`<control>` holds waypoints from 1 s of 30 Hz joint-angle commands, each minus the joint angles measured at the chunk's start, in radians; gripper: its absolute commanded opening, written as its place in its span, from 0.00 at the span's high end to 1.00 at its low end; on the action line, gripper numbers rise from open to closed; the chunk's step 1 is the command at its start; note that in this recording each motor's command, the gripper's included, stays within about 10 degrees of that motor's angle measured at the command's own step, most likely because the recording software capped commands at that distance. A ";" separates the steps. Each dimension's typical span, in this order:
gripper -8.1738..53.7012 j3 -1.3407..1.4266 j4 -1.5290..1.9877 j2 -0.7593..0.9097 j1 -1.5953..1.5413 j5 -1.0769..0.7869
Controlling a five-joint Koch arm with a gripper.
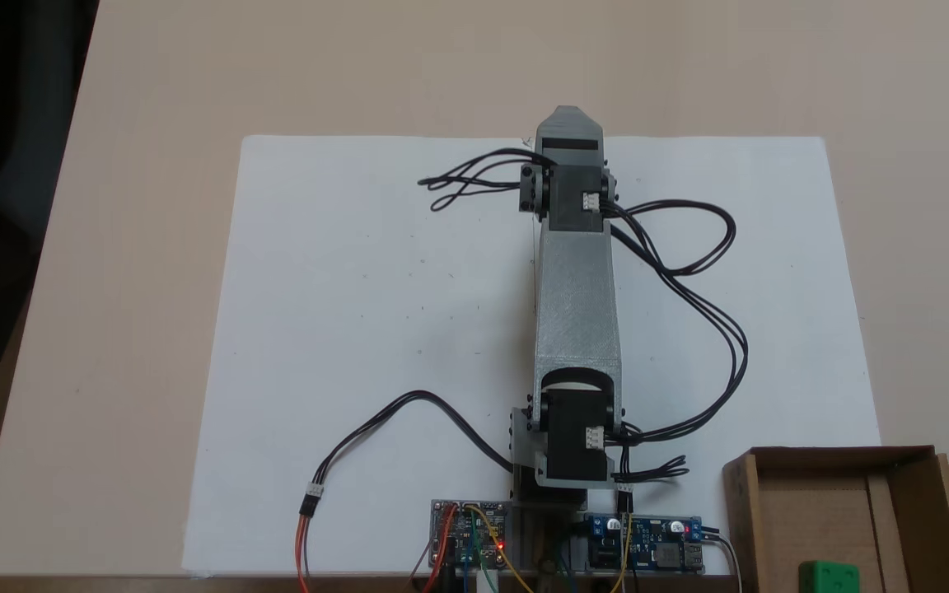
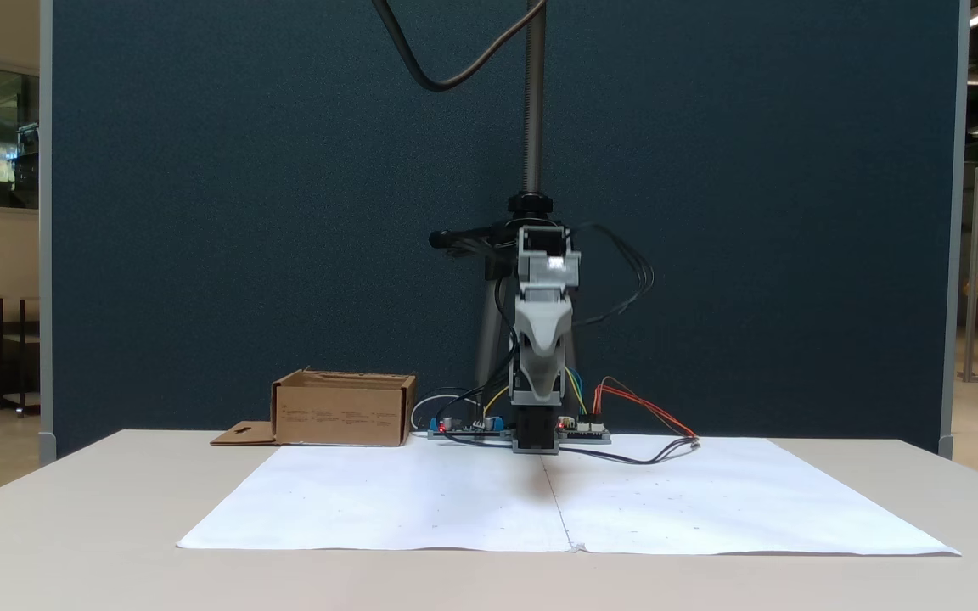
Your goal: Grasp a green dice and put it in the bin.
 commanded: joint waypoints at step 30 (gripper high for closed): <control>0.16 0.433 -1.081 0.250 0.025 -0.012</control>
